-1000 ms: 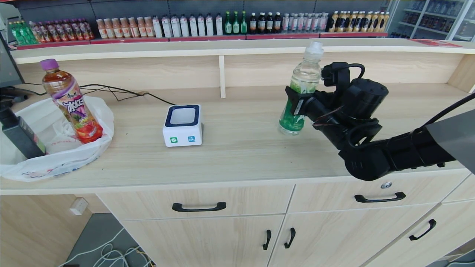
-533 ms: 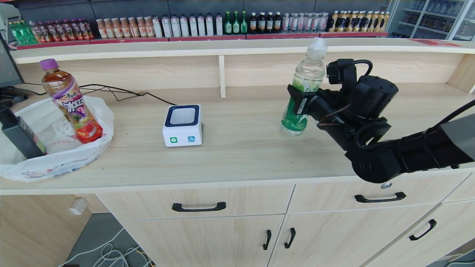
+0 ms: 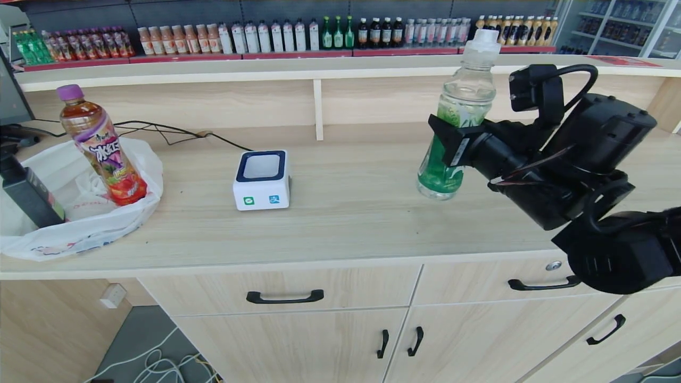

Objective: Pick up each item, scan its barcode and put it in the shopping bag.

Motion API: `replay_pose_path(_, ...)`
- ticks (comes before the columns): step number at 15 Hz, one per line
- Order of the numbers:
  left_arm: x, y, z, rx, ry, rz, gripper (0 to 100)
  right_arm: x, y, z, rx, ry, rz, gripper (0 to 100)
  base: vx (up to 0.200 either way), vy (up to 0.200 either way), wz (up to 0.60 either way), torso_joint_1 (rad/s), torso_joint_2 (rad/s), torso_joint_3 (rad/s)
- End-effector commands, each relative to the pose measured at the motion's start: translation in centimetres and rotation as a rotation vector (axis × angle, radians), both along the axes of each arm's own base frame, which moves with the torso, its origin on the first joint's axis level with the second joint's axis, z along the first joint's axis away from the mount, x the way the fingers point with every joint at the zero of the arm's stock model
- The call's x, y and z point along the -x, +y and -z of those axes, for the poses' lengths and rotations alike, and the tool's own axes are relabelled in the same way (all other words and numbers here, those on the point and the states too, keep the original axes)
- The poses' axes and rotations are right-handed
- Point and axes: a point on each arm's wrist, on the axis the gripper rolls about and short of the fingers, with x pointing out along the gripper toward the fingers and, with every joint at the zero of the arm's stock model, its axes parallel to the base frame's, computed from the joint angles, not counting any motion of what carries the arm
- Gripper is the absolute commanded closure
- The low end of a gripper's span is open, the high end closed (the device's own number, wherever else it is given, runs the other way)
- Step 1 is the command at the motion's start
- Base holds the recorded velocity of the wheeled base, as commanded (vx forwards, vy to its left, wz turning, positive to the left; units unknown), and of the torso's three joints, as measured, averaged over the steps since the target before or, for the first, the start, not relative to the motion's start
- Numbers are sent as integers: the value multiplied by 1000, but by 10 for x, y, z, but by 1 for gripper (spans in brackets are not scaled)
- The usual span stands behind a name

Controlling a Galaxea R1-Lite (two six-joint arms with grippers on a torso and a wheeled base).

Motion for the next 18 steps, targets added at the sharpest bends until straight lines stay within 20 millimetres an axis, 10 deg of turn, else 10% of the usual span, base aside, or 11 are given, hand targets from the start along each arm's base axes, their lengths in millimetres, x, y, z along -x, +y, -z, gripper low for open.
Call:
replay_pose_path(1, 0, 0, 0, 0, 0, 0, 0, 42, -11, -12, 2, -23, -29, 100, 0, 0, 0, 0, 0, 0)
replay_pose_path(8, 0, 0, 0, -1, 0, 0, 0, 104, -38, 1, -28, 21, -81, 100, 0, 0, 0, 0, 0, 0)
replay_pose_path(18, 0, 0, 0, -1, 0, 0, 0, 134, -1, 10, -181, 139, -438, 100, 0, 0, 0, 0, 0, 0)
